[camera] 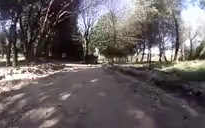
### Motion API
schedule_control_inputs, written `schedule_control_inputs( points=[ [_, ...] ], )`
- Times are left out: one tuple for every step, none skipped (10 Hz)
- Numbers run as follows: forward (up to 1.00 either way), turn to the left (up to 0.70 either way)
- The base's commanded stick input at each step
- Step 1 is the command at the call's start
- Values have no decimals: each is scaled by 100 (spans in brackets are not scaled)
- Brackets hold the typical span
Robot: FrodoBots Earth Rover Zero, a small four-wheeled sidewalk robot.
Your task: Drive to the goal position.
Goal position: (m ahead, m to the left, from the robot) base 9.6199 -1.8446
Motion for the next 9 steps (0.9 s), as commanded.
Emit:
schedule_control_inputs(
  points=[
    [70,0],
    [70,0],
    [70,0],
    [70,0],
    [70,0],
    [70,1],
    [70,10],
    [70,19],
    [70,29]
  ],
)
